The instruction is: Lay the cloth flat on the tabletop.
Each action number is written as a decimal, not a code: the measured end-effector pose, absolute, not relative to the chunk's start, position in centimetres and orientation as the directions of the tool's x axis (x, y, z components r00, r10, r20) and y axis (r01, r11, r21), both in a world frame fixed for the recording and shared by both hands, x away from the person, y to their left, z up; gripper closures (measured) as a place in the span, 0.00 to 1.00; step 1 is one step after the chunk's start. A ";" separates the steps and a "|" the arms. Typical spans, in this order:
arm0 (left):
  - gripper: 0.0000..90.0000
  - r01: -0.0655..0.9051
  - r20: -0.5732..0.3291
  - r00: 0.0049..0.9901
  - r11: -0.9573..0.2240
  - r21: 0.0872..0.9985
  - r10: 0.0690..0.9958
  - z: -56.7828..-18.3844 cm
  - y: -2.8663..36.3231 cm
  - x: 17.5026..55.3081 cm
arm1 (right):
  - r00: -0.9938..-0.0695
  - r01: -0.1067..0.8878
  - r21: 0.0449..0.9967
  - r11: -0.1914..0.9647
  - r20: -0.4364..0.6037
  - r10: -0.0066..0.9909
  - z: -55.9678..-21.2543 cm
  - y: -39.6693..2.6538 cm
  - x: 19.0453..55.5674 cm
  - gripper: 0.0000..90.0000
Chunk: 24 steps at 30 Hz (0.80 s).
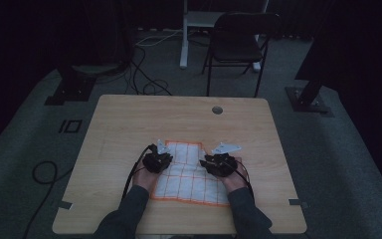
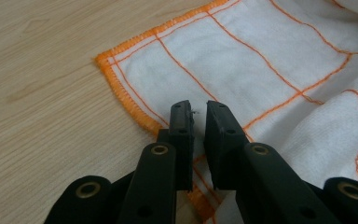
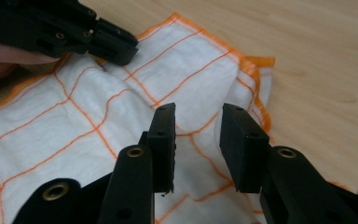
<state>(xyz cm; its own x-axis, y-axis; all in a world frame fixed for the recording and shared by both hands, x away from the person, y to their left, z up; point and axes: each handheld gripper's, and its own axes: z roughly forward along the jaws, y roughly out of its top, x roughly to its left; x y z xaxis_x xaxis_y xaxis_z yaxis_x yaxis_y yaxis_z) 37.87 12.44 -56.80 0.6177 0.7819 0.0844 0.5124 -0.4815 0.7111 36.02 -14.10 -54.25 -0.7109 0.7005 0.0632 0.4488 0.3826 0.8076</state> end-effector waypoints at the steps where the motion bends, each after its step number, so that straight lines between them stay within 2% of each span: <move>1: 0.91 0.512 0.085 0.618 -0.482 0.711 0.782 -56.8 12.4 37.9 | -0.706 0.445 0.816 0.368 0.067 0.705 -54.0 -14.4 36.1 0.74; 6: 0.91 0.513 0.084 0.618 -0.482 0.711 0.782 -56.8 12.5 37.9 | -0.654 0.437 0.846 0.305 0.066 0.753 -53.1 -15.9 36.6 0.82; 8: 0.91 0.513 0.082 0.618 -0.480 0.712 0.782 -56.8 12.5 37.9 | -0.607 0.453 0.846 0.281 0.062 0.792 -52.9 -16.5 37.0 0.89; 11: 0.91 0.513 0.082 0.616 -0.479 0.712 0.783 -56.8 12.4 37.9 | -0.550 0.469 0.839 0.275 0.034 0.834 -53.3 -16.8 37.6 0.93; 13: 0.91 0.515 0.077 0.614 -0.473 0.715 0.785 -56.8 12.5 37.9 | -0.529 0.485 0.833 0.266 0.037 0.848 -53.8 -16.8 38.0 0.93; 17: 0.91 0.515 0.075 0.614 -0.471 0.716 0.786 -56.9 12.5 37.9 | -0.502 0.512 0.821 0.252 0.048 0.864 -54.7 -16.1 38.5 0.83; 24: 0.91 0.517 0.072 0.614 -0.470 0.716 0.786 -56.9 12.5 37.9 | -0.501 0.526 0.811 0.256 0.052 0.864 -55.5 -14.3 39.1 0.77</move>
<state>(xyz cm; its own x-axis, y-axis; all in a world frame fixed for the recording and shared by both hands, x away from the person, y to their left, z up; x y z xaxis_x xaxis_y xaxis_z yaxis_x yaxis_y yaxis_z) 37.89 12.53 -56.86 0.6145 0.7856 0.0722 0.5166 -0.4698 0.7158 39.10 -14.26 -55.52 -0.5006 0.8641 0.0518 0.5262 0.2563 0.8108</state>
